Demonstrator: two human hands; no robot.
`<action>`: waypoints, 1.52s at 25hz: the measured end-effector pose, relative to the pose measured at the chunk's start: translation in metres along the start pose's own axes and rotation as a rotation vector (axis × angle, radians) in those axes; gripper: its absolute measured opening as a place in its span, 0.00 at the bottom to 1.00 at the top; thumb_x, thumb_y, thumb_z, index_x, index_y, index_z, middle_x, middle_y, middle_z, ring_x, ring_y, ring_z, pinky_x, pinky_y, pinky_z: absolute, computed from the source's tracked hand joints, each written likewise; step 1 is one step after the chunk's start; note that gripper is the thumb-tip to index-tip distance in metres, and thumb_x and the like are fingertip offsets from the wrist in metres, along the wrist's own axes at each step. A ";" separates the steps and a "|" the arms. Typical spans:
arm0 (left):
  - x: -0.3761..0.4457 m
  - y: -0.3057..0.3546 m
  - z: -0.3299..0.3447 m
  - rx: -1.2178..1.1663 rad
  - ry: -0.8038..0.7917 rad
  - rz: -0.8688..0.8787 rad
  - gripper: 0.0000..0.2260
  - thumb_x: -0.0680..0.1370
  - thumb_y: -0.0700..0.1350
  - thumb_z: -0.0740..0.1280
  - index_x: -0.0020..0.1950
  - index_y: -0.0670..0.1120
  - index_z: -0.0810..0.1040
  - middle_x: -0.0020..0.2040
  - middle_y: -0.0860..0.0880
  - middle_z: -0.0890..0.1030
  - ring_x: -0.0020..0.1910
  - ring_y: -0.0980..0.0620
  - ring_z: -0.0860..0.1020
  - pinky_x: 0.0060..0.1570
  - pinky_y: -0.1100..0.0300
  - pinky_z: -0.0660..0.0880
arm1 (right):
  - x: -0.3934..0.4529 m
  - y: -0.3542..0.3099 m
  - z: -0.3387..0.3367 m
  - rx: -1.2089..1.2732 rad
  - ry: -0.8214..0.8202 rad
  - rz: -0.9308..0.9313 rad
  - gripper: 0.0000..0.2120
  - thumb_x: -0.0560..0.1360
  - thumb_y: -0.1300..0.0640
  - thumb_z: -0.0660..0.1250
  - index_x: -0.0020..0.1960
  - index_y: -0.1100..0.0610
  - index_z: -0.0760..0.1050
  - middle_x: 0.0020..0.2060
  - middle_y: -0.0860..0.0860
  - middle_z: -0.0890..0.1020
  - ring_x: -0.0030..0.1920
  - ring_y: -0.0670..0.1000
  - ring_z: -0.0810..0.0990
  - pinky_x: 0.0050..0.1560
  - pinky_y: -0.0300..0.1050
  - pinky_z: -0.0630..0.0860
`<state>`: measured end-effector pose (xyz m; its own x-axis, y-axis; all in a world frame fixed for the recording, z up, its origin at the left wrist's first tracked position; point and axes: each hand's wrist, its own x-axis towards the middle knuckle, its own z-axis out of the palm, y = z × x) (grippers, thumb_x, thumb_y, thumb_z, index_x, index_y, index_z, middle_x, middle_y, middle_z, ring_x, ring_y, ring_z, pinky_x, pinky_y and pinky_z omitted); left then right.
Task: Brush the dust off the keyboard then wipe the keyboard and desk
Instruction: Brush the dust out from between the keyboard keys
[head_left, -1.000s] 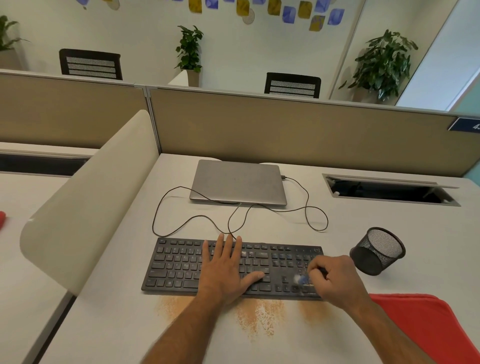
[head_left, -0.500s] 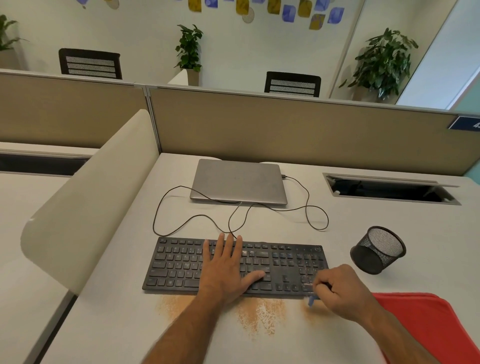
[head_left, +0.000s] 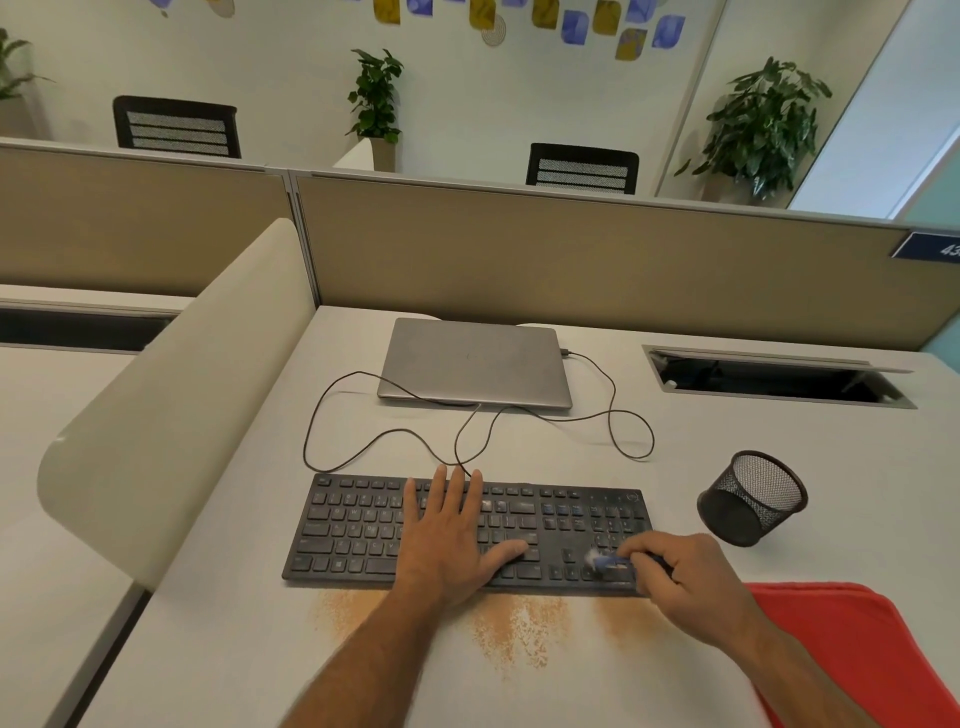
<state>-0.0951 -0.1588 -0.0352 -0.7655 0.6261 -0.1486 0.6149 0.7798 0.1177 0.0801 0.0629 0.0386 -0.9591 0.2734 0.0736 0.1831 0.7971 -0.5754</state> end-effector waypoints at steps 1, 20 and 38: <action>0.000 0.000 0.000 0.000 0.000 -0.001 0.50 0.68 0.81 0.34 0.81 0.50 0.36 0.82 0.47 0.40 0.79 0.46 0.33 0.75 0.35 0.36 | -0.001 0.000 0.003 -0.031 -0.033 -0.001 0.11 0.74 0.62 0.64 0.45 0.48 0.82 0.25 0.45 0.79 0.24 0.46 0.74 0.24 0.36 0.65; -0.001 -0.001 0.000 -0.005 0.005 -0.002 0.50 0.69 0.81 0.34 0.81 0.51 0.36 0.82 0.47 0.40 0.79 0.46 0.34 0.75 0.35 0.36 | 0.008 0.013 -0.026 -0.410 0.168 0.254 0.09 0.69 0.61 0.64 0.35 0.52 0.81 0.26 0.46 0.80 0.25 0.46 0.71 0.26 0.40 0.64; 0.000 0.000 0.001 0.001 0.020 -0.005 0.49 0.69 0.81 0.34 0.81 0.51 0.37 0.82 0.47 0.40 0.79 0.46 0.34 0.75 0.35 0.36 | -0.011 0.013 -0.019 -0.010 -0.011 0.001 0.14 0.67 0.61 0.61 0.34 0.44 0.79 0.26 0.40 0.79 0.23 0.45 0.73 0.24 0.35 0.65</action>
<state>-0.0945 -0.1590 -0.0361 -0.7724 0.6218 -0.1297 0.6110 0.7831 0.1158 0.0974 0.0808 0.0461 -0.9612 0.2684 0.0641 0.1861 0.8021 -0.5674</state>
